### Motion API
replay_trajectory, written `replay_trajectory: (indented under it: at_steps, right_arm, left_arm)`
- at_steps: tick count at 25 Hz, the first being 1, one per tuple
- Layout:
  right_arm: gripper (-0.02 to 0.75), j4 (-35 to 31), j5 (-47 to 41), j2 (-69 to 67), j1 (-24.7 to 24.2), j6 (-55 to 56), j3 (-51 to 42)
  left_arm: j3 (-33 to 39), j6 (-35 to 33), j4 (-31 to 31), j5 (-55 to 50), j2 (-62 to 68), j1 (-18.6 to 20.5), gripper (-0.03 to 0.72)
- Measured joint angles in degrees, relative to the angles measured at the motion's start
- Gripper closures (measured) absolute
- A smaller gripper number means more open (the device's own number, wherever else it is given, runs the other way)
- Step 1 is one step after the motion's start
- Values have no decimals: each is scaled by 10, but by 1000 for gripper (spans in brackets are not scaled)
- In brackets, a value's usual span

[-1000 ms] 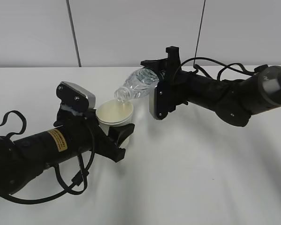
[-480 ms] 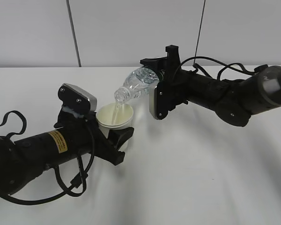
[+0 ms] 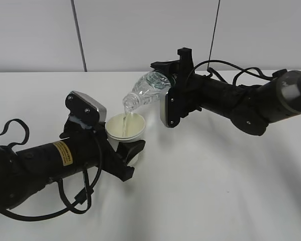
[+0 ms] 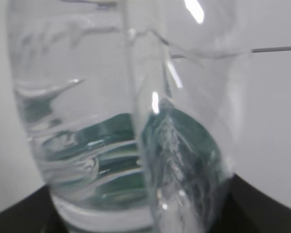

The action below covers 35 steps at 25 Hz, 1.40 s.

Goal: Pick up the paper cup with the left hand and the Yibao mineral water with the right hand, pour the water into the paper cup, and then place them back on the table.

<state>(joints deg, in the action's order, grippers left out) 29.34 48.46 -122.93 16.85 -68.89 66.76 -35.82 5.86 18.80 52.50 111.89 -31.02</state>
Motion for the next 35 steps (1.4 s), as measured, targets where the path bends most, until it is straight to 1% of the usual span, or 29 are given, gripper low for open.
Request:
replay_trajectory:
  at_steps: [35]
  right_arm:
    - [320, -3, 1, 0, 0, -27, 0]
  left_arm:
    - [0, -4, 4, 7, 0, 0, 245]
